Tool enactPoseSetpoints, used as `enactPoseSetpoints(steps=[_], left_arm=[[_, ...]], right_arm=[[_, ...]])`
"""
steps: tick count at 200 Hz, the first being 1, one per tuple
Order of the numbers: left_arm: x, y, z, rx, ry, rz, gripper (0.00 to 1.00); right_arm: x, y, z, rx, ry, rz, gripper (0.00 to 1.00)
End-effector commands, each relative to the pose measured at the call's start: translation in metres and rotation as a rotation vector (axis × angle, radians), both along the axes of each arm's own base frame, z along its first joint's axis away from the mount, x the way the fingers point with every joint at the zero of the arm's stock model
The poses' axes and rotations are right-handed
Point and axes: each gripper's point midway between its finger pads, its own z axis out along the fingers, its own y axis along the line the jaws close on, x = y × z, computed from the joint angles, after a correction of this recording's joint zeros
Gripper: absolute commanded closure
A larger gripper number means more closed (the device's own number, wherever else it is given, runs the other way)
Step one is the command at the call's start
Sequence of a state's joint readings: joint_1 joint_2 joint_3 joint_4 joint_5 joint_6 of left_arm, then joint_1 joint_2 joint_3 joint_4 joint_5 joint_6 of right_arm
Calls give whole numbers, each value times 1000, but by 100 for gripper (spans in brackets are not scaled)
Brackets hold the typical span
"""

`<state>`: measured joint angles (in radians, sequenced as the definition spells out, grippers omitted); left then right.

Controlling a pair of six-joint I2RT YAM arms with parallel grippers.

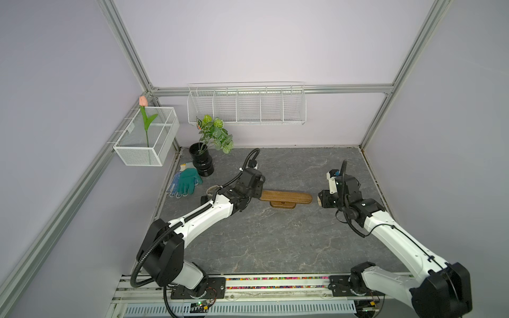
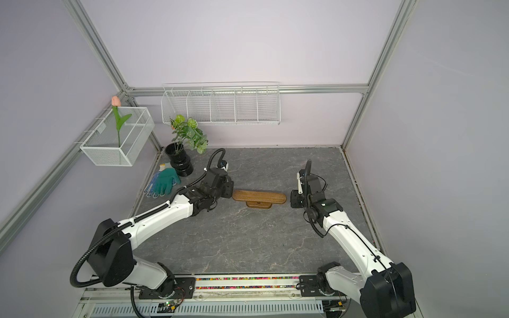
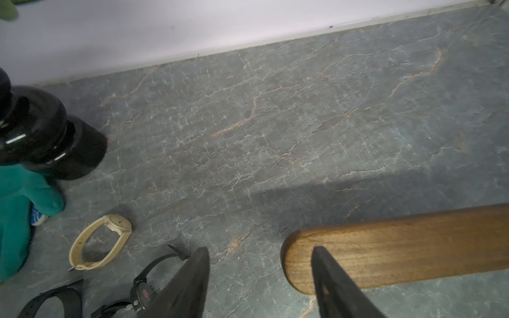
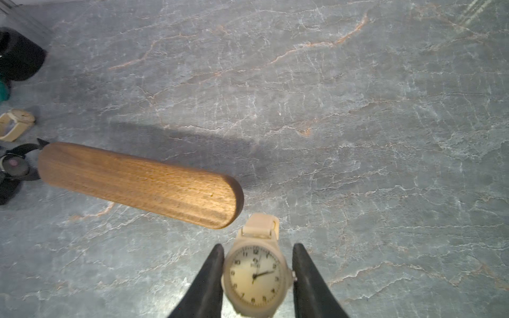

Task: Place watch on stand
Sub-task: Place the watch on the stand.

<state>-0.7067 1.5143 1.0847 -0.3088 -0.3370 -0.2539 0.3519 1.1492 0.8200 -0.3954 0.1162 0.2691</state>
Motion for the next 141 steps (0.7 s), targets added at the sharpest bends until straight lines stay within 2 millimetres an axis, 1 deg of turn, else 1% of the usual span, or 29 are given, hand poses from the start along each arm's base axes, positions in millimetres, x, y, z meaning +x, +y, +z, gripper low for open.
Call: enactPoseSetpoints(steps=[1, 23, 53, 87, 118, 141], left_arm=[[-6, -6, -16, -53, 100, 4, 32], [-4, -18, -20, -129, 127, -33, 26], [-4, -29, -29, -171, 165, -62, 26], [-8, -37, -46, -181, 214, -93, 30], [-13, -41, -54, -201, 232, -111, 32], [-18, -39, -59, -207, 235, -120, 33]], right_arm=[[14, -4, -9, -21, -24, -29, 76], [21, 2, -21, -18, -6, -16, 77], [30, 13, -31, 20, 9, 9, 77], [35, 24, -37, 55, 23, 39, 77], [35, 39, -41, 101, 40, 72, 76], [32, 51, -46, 123, 52, 95, 77]])
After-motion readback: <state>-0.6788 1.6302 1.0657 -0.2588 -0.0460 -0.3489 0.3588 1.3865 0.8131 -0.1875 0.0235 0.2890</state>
